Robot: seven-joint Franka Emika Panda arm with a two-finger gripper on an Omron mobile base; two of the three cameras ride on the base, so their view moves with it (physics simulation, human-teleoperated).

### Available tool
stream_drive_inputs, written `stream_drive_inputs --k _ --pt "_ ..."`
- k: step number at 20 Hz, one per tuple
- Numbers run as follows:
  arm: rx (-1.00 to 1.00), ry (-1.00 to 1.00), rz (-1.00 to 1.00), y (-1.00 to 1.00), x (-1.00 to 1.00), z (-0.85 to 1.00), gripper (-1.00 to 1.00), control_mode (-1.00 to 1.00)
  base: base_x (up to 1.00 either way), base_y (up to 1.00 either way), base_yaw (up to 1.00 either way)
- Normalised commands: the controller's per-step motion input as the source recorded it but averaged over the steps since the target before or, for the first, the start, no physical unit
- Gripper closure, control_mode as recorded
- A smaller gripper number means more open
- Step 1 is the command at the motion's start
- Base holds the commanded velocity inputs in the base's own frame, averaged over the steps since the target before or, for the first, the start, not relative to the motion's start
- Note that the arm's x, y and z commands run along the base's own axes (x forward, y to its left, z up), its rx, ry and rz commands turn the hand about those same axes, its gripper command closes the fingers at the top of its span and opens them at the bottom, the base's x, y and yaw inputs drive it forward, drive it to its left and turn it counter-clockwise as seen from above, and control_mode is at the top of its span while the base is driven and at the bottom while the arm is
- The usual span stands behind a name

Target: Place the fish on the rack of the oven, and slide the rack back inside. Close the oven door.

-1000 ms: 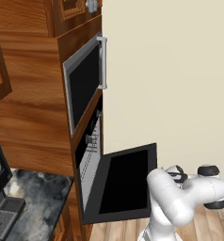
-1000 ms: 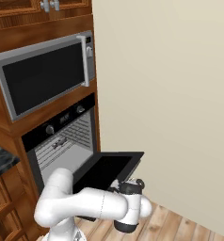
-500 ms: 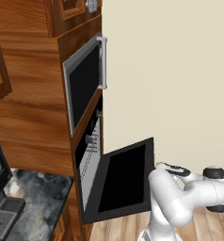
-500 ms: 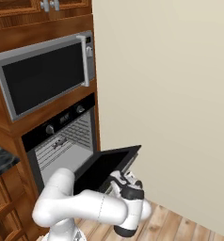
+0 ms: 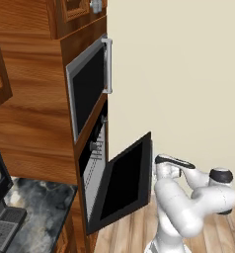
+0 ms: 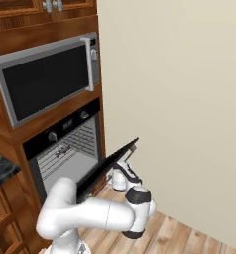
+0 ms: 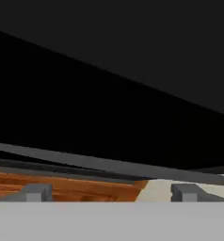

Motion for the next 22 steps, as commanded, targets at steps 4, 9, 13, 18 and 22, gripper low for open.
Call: stream_drive_inputs --k 4,9,13,18,22 --pt "0.22 -0.30 0.08 1.00 0.87 -0.71 -1.00 -1.00 0.00 0.00 0.00" --pt "0.16 -0.18 0.06 1.00 1.00 -0.79 -1.00 -1.00 0.00 0.00 0.00" --pt "0.08 -0.13 0.04 1.00 1.00 -0.85 -1.00 -1.00 0.00 0.00 0.00" --pt "0.05 -0.12 0.05 1.00 0.83 -0.94 -1.00 -1.00 0.00 0.00 0.00" --pt "0.07 -0.09 0.05 1.00 0.83 -0.98 -1.00 -1.00 0.00 0.00 0.00"
